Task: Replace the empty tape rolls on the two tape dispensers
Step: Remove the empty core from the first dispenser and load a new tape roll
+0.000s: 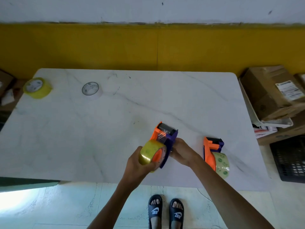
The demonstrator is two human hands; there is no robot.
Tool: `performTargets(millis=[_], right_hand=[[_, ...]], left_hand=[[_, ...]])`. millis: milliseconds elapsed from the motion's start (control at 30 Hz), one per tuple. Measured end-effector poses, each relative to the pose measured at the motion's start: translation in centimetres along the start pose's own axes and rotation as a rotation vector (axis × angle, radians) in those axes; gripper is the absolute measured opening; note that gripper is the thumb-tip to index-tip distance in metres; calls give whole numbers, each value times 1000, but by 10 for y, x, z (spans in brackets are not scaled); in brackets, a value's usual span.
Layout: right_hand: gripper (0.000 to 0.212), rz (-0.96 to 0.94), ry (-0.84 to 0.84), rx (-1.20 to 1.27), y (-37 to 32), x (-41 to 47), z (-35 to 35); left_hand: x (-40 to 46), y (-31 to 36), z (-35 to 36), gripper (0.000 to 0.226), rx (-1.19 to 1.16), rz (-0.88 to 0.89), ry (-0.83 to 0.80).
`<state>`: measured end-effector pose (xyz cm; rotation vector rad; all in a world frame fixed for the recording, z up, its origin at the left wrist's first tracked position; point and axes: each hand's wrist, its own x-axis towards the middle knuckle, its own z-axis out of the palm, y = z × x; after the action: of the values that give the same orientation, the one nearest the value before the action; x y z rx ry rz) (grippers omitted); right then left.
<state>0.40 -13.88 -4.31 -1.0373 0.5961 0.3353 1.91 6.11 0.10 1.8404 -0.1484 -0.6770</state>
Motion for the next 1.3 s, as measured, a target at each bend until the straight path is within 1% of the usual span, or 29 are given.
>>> performTargets(millis=[67, 167, 267, 300, 333, 400, 433, 533, 600, 667, 700, 767, 800, 833, 867, 933, 967, 1000, 1067, 1133, 1200, 1300], right_hand=[[28, -31, 62, 120, 2, -1, 4], [13, -5, 150, 201, 11, -4, 8], [15, 31, 232, 357, 21, -14, 6], [22, 37, 233, 405, 23, -18, 5], [34, 51, 231, 415, 25, -21, 4], [60, 105, 225, 355, 28, -22, 3], [66, 142, 205, 319, 29, -21, 3], [68, 209, 146, 211, 25, -26, 14], [65, 218, 169, 172, 20, -29, 21], [69, 260, 196, 133, 16, -30, 22], [75, 298, 214, 47, 15, -27, 18], [101, 419, 251, -278, 5, -28, 15], [109, 477, 301, -423, -1, -32, 13], [112, 505, 356, -518, -5, -34, 8], [109, 502, 412, -566, -9, -38, 4], [92, 447, 476, -583, -11, -42, -2], [82, 414, 485, -595, -11, -42, -2], [77, 393, 490, -595, -10, -42, -1], [79, 334, 504, -593, -4, -40, 1], [76, 220, 504, -620, 3, -37, 4], [66, 144, 499, -604, 6, -39, 8], [47, 113, 485, -542, 9, -40, 12]], left_hand=[[4, 7, 7, 41, 56, -16, 43], [8, 13, 21, 37, 111, -75, 115], [13, 15, 36, 31, 112, -147, 200], [16, 16, 40, 33, 114, -177, 227], [18, 17, 43, 36, 132, -208, 248], [23, 17, 50, 42, 219, -258, 252], [24, 17, 54, 46, 269, -273, 251], [26, 17, 70, 58, 368, -293, 271], [30, 21, 75, 59, 388, -292, 283], [34, 25, 74, 58, 399, -303, 271], [37, 23, 74, 57, 405, -302, 264], [38, 19, 73, 61, 432, -310, 250], [37, 17, 75, 64, 435, -316, 243], [37, 13, 76, 66, 428, -320, 242], [38, 11, 76, 65, 425, -322, 244], [38, 10, 77, 60, 428, -328, 245], [38, 11, 76, 58, 418, -321, 247], [38, 11, 75, 56, 405, -316, 248], [37, 10, 75, 53, 386, -321, 245], [38, 6, 75, 53, 379, -318, 238], [40, 5, 76, 55, 387, -319, 220], [42, 8, 79, 54, 371, -325, 210]])
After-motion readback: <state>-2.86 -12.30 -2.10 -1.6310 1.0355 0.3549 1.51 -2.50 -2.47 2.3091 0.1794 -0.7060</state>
